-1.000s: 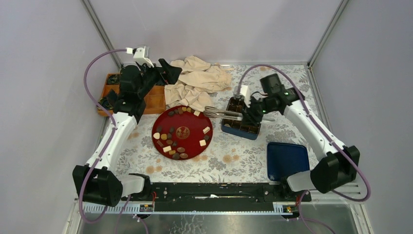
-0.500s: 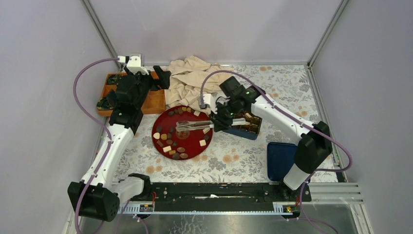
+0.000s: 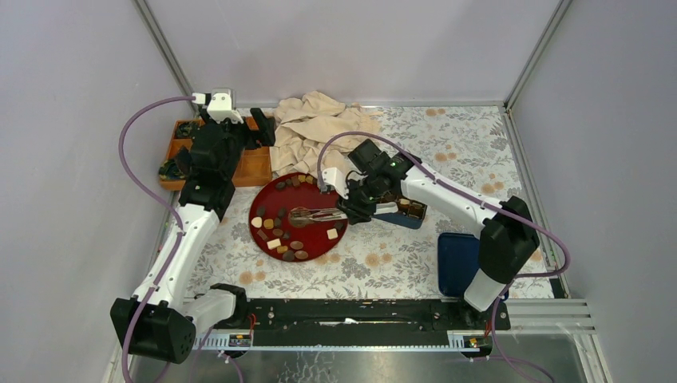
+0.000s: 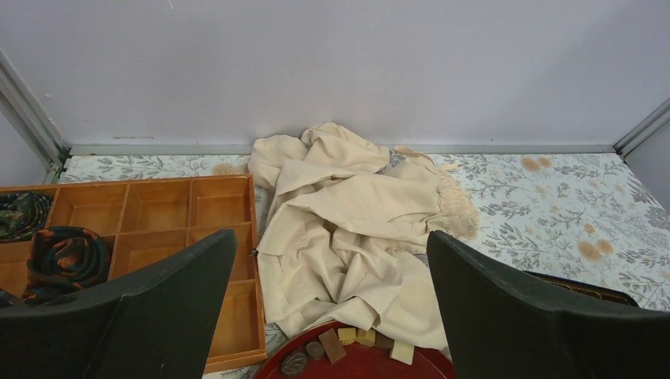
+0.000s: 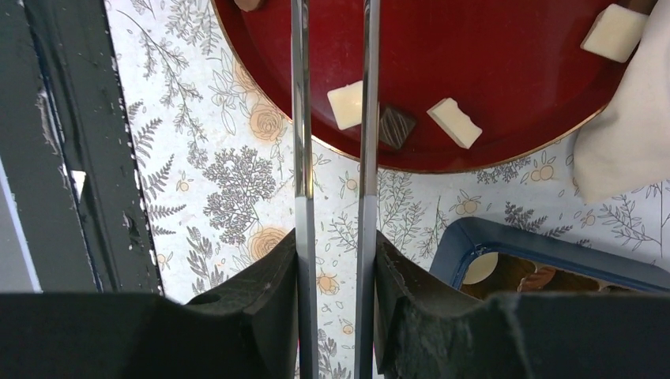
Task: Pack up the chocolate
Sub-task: Pick up the fake chocolate from the plate.
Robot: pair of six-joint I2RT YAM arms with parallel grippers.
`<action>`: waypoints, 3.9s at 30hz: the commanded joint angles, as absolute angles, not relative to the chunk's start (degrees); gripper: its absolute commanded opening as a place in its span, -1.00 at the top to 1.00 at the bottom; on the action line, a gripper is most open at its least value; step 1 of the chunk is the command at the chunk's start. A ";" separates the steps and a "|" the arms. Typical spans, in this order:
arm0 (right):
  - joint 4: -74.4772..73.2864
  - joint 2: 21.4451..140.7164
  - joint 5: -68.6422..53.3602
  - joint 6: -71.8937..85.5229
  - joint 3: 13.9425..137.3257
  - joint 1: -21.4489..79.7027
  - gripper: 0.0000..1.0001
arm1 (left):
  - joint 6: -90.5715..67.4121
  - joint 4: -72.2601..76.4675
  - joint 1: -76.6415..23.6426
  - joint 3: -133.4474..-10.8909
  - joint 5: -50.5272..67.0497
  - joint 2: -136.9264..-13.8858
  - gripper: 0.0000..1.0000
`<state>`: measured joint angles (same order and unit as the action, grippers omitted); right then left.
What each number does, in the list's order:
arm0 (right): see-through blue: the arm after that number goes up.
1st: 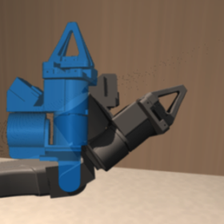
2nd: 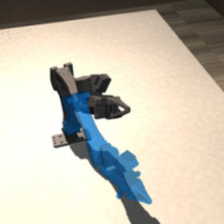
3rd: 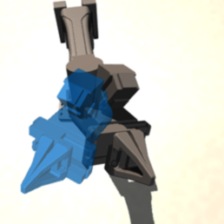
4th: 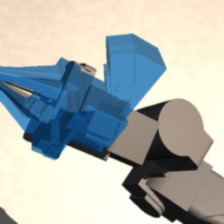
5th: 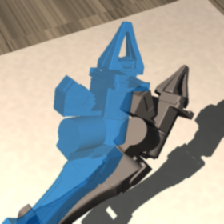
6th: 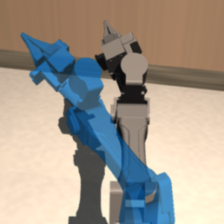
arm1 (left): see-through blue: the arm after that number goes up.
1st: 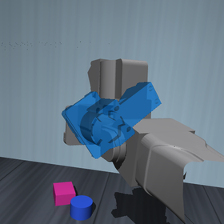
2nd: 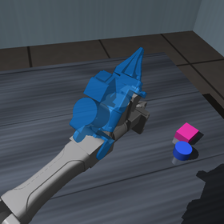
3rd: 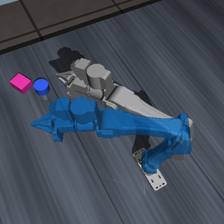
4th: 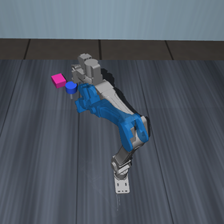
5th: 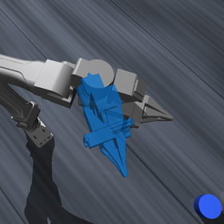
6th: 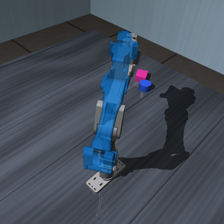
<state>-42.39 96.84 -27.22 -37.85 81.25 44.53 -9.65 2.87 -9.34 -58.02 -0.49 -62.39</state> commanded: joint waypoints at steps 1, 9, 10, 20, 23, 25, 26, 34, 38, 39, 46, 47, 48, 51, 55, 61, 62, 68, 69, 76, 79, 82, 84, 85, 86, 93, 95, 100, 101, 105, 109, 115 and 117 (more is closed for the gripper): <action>-38.55 97.43 -24.76 -36.78 81.06 46.35 0.22 | -8.53 3.78 -9.67 -57.61 -1.59 -62.05 -0.97; -37.08 100.75 -19.34 -35.82 81.55 49.57 0.21 | -8.70 3.80 -9.58 -57.52 -1.13 -61.96 -0.97; -36.87 101.14 -18.70 -35.63 81.55 49.53 0.21 | -8.78 3.80 -9.62 -57.58 -1.00 -61.96 -0.97; -36.24 103.03 -17.95 -34.90 81.56 49.57 0.20 | -8.87 3.87 -9.60 -57.55 -0.73 -61.91 -0.97; -36.01 103.63 -17.80 -34.68 81.65 49.57 0.20 | -9.00 3.91 -9.60 -57.45 -0.53 -61.97 -0.97; -35.87 103.94 -17.67 -34.55 81.65 49.56 0.20 | -9.05 4.00 -9.54 -57.56 -0.53 -61.96 -0.97; -35.82 104.09 -17.68 -34.54 81.65 49.56 0.19 | -9.05 4.00 -9.59 -57.53 -0.48 -61.96 -0.97; -35.60 104.82 -18.80 -34.20 81.74 49.66 0.18 | -9.13 3.96 -9.59 -57.55 -0.27 -61.96 -0.97; -35.68 105.58 -19.18 -33.85 82.12 49.73 0.17 | -9.23 3.96 -9.58 -57.49 -0.26 -62.01 -0.97; -35.68 105.72 -19.29 -33.72 82.17 49.74 0.17 | -9.23 3.96 -9.58 -57.59 -0.26 -61.97 -0.97; -35.60 106.54 -20.22 -32.97 82.65 50.31 0.15 | -9.23 3.96 -9.58 -57.57 -0.26 -61.70 -0.97; -35.60 106.67 -20.48 -32.83 82.70 50.40 0.15 | -9.23 3.96 -9.58 -57.56 -0.26 -61.70 -0.98; -35.61 106.78 -20.84 -32.65 82.78 50.56 0.15 | -9.29 3.96 -9.58 -57.52 -0.26 -61.71 -0.98; -35.68 107.11 -21.20 -32.43 82.96 51.02 0.14 | -9.32 3.96 -9.58 -57.56 -0.26 -61.72 -0.97; -35.68 107.38 -21.37 -32.35 83.10 51.40 0.13 | -9.32 3.96 -9.62 -57.57 -0.26 -61.70 -0.97; -35.95 106.95 -21.23 -32.70 83.23 51.49 0.13 | -9.32 3.96 -9.58 -57.44 -0.26 -61.66 -0.97; -35.99 106.73 -21.18 -32.70 83.23 51.50 0.13 | -9.32 3.96 -9.58 -57.48 -0.26 -61.59 -0.97; -35.71 107.21 -22.16 -32.13 83.47 51.57 0.11 | -9.39 3.96 -9.58 -57.48 -0.26 -61.61 -0.97; -35.69 107.49 -22.22 -32.08 83.52 51.71 0.12 | -9.40 3.96 -9.58 -57.47 -0.26 -61.61 -0.97; -34.98 108.37 -20.06 -31.59 83.95 53.13 0.07 | -9.47 3.96 -9.58 -57.42 1.10 -61.61 -0.97; -34.57 108.92 -19.29 -31.06 84.23 53.62 0.06 | -9.49 3.96 -9.57 -57.41 1.22 -61.61 -0.97; -34.22 109.46 -18.20 -30.62 84.42 54.28 0.06 | -9.56 3.96 -9.49 -57.43 1.24 -61.61 -0.97; -34.16 109.66 -17.53 -30.33 84.55 54.49 0.08 | -9.52 3.96 -9.46 -57.47 1.28 -61.62 -0.97; -34.11 109.63 -17.15 -30.31 84.54 54.57 0.09 | -9.50 3.96 -9.49 -57.48 1.31 -61.60 -0.97; -34.12 109.46 -16.39 -30.34 84.55 54.56 0.11 | -9.49 3.96 -9.47 -57.50 1.31 -61.61 -0.97; -34.25 107.49 -12.51 -31.97 84.03 54.49 0.16 | -9.40 3.96 -9.49 -57.42 1.17 -61.61 -0.97; -34.36 106.95 -12.13 -32.24 83.82 54.42 0.16 | -9.40 3.96 -9.43 -57.39 1.23 -61.61 -0.97; -34.92 106.48 -12.48 -32.57 83.71 54.40 0.30 | -9.40 3.96 -9.49 -57.46 1.17 -61.68 -0.97; -35.02 106.31 -12.48 -32.60 83.75 54.40 0.37 | -9.36 3.96 -9.49 -57.44 1.20 -61.66 -0.97; -35.24 105.34 -13.20 -32.61 83.76 54.24 0.69 | -9.32 3.96 -9.49 -57.42 1.18 -61.61 -0.97; -35.49 103.84 -14.90 -32.41 83.75 53.35 0.86 | -9.32 3.96 -9.47 -57.34 1.11 -61.46 -0.97; -37.43 100.95 -20.98 -32.64 84.11 49.67 0.91 | -9.32 4.02 -9.45 -57.33 1.04 -61.38 -0.97; -38.29 99.54 -23.56 -33.07 84.05 47.66 0.91 | -9.32 4.04 -9.37 -57.39 1.00 -61.43 -0.97</action>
<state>-36.80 105.62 -17.19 -32.14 81.80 51.27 -9.65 2.81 -9.34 -58.00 1.04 -62.37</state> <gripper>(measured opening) 0.342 0.986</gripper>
